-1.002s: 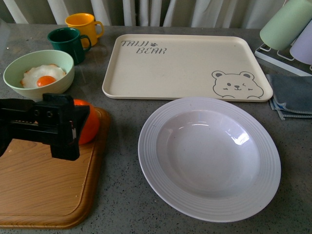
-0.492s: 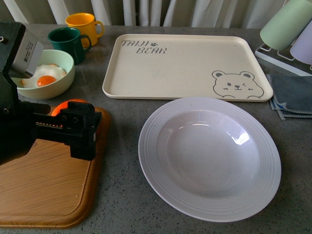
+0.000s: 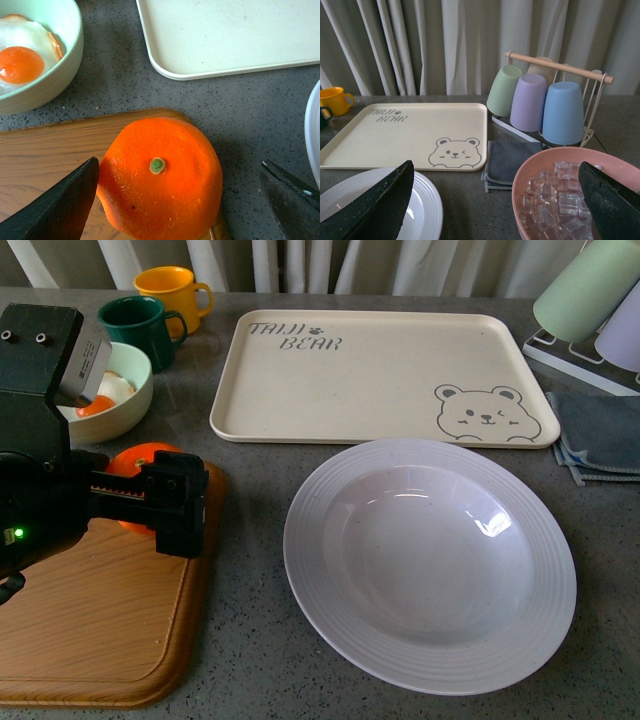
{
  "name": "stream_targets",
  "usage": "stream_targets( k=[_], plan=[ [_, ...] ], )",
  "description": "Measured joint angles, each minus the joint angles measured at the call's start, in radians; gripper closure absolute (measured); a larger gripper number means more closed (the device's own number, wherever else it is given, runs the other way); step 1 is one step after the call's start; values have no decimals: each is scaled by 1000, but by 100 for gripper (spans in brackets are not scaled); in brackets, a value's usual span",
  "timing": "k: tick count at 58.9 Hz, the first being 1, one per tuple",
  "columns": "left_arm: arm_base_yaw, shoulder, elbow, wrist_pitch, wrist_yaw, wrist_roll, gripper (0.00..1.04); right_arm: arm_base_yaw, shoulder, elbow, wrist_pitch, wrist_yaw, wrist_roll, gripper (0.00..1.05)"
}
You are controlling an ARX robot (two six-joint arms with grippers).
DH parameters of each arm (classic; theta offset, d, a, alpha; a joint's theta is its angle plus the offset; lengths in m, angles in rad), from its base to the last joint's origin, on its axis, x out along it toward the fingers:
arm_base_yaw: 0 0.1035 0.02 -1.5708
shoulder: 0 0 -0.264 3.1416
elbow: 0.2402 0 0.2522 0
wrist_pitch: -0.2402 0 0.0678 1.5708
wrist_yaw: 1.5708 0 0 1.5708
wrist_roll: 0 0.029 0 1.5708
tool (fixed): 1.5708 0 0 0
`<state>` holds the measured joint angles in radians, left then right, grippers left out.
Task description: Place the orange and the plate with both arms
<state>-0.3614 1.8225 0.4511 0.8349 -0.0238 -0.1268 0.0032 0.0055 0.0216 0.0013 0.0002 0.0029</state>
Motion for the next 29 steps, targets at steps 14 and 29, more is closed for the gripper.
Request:
stream_targets(
  k=[14, 29],
  plan=[
    [9, 61, 21, 33, -15, 2, 9, 0, 0, 0, 0, 0, 0, 9],
    [11, 86, 21, 50, -24, 6, 21, 0, 0, 0, 0, 0, 0, 9]
  ],
)
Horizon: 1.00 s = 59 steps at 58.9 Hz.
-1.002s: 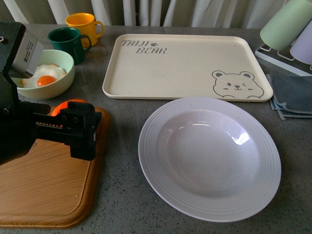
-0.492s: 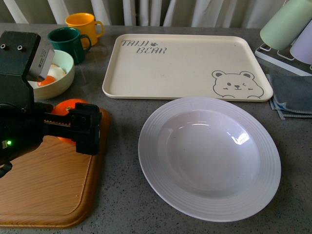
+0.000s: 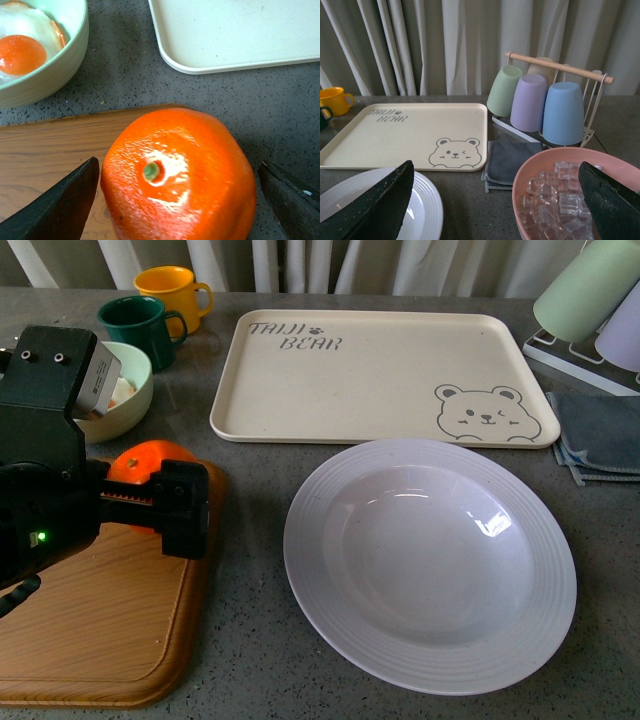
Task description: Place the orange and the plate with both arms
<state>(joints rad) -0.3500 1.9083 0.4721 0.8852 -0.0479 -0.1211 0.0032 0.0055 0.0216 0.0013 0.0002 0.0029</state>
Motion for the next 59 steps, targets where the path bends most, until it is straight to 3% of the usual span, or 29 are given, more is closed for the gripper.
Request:
stream_targets(
  k=[7, 14, 31, 59],
  plan=[
    [0, 3, 0, 5, -4, 1, 37, 0, 0, 0, 0, 0, 0, 9],
    [0, 2, 0, 5, -5, 2, 45, 0, 0, 0, 0, 0, 0, 9],
    [-27, -85, -33, 10, -14, 29, 48, 0, 0, 0, 0, 0, 0, 9],
    [-340, -90, 27, 12, -1, 72, 48, 0, 0, 0, 0, 0, 0, 9]
  ],
)
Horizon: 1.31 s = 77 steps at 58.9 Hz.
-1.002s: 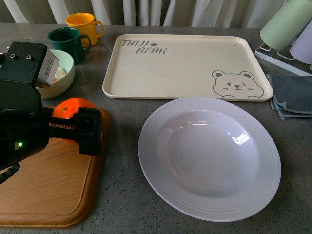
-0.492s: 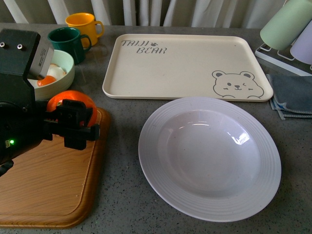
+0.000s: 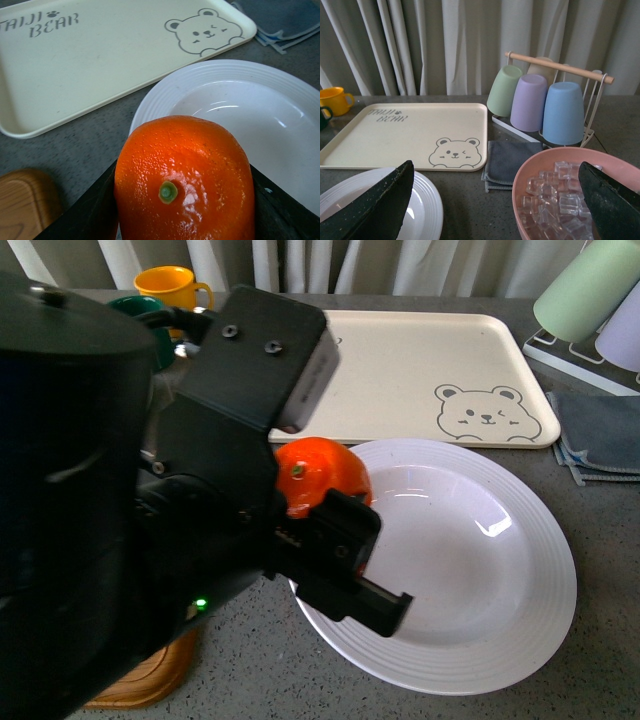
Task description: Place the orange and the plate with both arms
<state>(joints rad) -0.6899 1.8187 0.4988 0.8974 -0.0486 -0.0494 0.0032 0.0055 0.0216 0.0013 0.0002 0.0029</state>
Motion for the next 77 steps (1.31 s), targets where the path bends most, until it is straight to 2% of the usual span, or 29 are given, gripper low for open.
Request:
stream_targets(
  k=[12, 28, 39, 43, 52, 63, 77],
  plan=[
    [-64, 87, 98, -21, 0, -5, 48, 0, 0, 0, 0, 0, 0, 9],
    [-85, 192, 170, -29, 8, -10, 48, 0, 0, 0, 0, 0, 0, 9],
    [-85, 217, 186, -29, 2, -27, 21, 0, 0, 0, 0, 0, 0, 9],
    [-85, 217, 185, -25, -1, -39, 8, 0, 0, 0, 0, 0, 0, 9],
    [-85, 188, 156, -11, 9, -70, 9, 0, 0, 0, 0, 0, 0, 9],
    [-46, 40, 68, 16, 34, -127, 9, 0, 0, 0, 0, 0, 0, 9],
    [126, -282, -92, -35, 125, -89, 9, 0, 0, 0, 0, 0, 0, 9]
  ],
)
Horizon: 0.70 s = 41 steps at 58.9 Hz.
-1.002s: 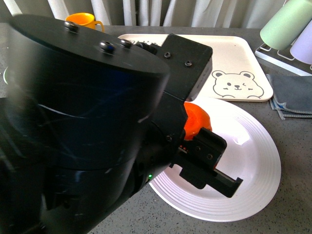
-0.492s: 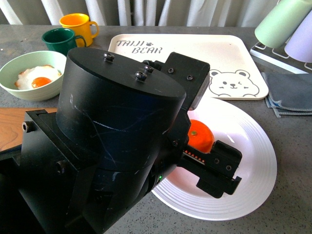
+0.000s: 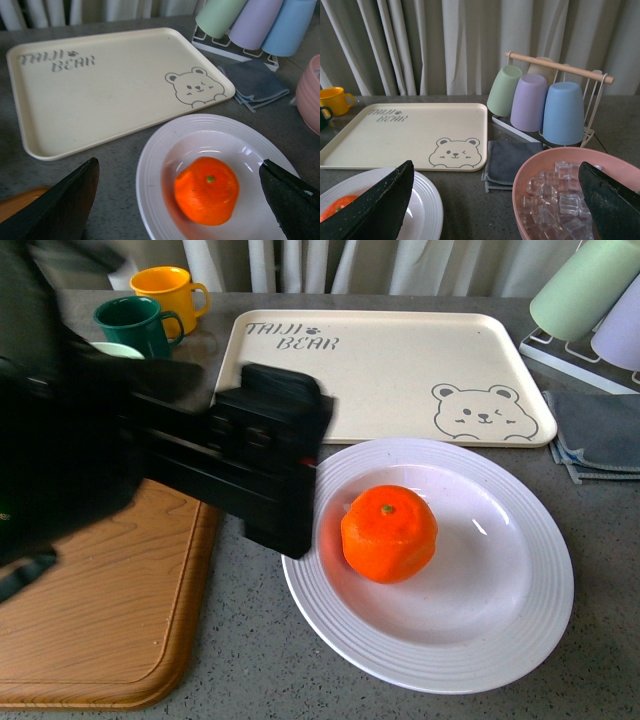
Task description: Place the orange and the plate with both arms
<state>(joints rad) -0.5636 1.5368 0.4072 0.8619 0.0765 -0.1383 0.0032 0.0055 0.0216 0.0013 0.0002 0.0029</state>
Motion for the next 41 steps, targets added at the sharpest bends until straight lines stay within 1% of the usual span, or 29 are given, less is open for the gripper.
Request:
stream_targets(
  k=[2, 3, 4, 6, 7, 9, 11, 14, 16, 17, 19, 21, 24, 26, 27, 32, 34, 41],
  plan=[
    [28, -37, -19, 0, -13, 29, 9, 0, 0, 0, 0, 0, 0, 9],
    [37, -48, -35, 29, -68, 48, 11, 0, 0, 0, 0, 0, 0, 9],
    [53, -63, -57, 85, -151, 63, 15, 0, 0, 0, 0, 0, 0, 9],
    [84, -83, -94, 164, -235, 77, 20, 0, 0, 0, 0, -3, 0, 9],
    [109, -101, -119, 205, -302, 89, 24, 0, 0, 0, 0, -2, 0, 9],
    [151, -135, -155, 245, -367, 98, 29, 0, 0, 0, 0, 1, 0, 9],
    [191, -172, -182, 254, -400, 103, 34, 0, 0, 0, 0, 2, 0, 9],
    [240, -229, -216, 248, -405, 109, 44, 0, 0, 0, 0, 2, 0, 9],
    [259, -270, -241, 232, -378, 113, 50, 0, 0, 0, 0, 0, 0, 9],
    [271, -298, -259, 217, -356, 117, 56, 0, 0, 0, 0, -1, 0, 9],
    [282, -323, -274, 203, -342, 119, 61, 0, 0, 0, 0, -1, 0, 9],
    [299, -355, -289, 183, -330, 121, 68, 0, 0, 0, 0, -1, 0, 9],
    [319, -388, -301, 161, -317, 122, 75, 0, 0, 0, 0, -1, 0, 9],
    [334, -425, -312, 139, -304, 124, 83, 0, 0, 0, 0, 0, 0, 9],
    [338, -433, -315, 133, -298, 123, 84, 0, 0, 0, 0, 0, 0, 9],
    [367, -515, -338, 75, -257, 126, 100, 0, 0, 0, 0, 0, 0, 9],
    [377, -542, -344, 56, -251, 124, 103, 0, 0, 0, 0, 0, 0, 9],
    [413, -639, -365, -20, -224, 127, 103, 0, 0, 0, 0, -1, 0, 9]
  ],
)
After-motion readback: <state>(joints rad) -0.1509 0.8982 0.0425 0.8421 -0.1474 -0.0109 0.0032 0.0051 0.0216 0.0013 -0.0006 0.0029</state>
